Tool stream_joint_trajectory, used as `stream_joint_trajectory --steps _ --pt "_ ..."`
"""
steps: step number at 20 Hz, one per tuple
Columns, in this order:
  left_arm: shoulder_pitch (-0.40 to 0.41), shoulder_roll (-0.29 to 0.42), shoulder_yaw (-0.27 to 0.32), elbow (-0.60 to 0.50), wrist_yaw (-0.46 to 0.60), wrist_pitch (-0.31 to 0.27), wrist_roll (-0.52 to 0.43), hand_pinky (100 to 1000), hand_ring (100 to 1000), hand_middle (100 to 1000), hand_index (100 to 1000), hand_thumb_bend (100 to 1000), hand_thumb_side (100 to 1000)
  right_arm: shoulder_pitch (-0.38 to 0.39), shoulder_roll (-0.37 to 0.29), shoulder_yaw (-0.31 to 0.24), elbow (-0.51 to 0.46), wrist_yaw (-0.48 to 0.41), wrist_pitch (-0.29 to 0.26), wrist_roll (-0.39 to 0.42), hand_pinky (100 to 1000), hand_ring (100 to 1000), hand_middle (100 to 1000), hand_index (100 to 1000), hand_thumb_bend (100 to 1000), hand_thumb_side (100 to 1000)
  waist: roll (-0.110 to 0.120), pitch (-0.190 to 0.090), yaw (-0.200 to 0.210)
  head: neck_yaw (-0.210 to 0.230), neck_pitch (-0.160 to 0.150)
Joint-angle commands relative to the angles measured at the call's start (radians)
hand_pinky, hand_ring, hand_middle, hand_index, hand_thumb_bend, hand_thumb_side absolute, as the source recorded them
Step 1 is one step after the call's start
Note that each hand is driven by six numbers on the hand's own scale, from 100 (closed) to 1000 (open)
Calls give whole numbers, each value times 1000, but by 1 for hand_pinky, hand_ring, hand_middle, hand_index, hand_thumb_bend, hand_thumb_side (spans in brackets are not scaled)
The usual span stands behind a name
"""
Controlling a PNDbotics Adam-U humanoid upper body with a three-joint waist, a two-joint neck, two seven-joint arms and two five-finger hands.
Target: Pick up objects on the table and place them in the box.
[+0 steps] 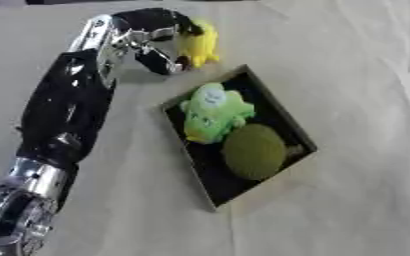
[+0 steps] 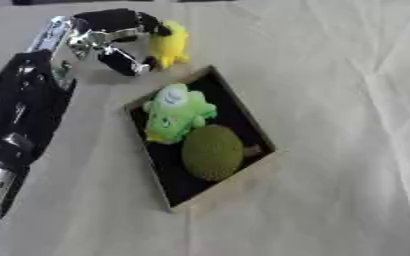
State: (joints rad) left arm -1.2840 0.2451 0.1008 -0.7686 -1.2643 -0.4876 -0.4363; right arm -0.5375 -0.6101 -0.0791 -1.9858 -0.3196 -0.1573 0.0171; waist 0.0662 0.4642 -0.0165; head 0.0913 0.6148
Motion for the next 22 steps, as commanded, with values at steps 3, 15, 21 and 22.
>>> stream_joint_trajectory --steps 3,15,21,22 --pt "-4 1 -10 -22 6 56 71 789 747 594 816 100 228 -13 -10 -9 -14 -11 5 -1 906 855 594 762 100 523 -4 -18 -4 4 -12" --pt "5 -4 -12 8 -74 58 247 665 553 426 628 269 205 -11 -4 -11 -14 -19 12 4 906 854 592 760 100 523 -1 -12 -15 7 -20" --pt "7 -3 -11 27 -87 56 332 597 479 351 540 278 186 -9 -2 -12 -14 -23 17 7 907 854 590 760 100 523 1 -13 -16 3 -20" --pt "7 -2 -12 28 -86 56 345 586 466 339 529 277 179 -8 -2 -12 -14 -24 17 7 907 853 590 760 100 523 1 -14 -16 3 -18"
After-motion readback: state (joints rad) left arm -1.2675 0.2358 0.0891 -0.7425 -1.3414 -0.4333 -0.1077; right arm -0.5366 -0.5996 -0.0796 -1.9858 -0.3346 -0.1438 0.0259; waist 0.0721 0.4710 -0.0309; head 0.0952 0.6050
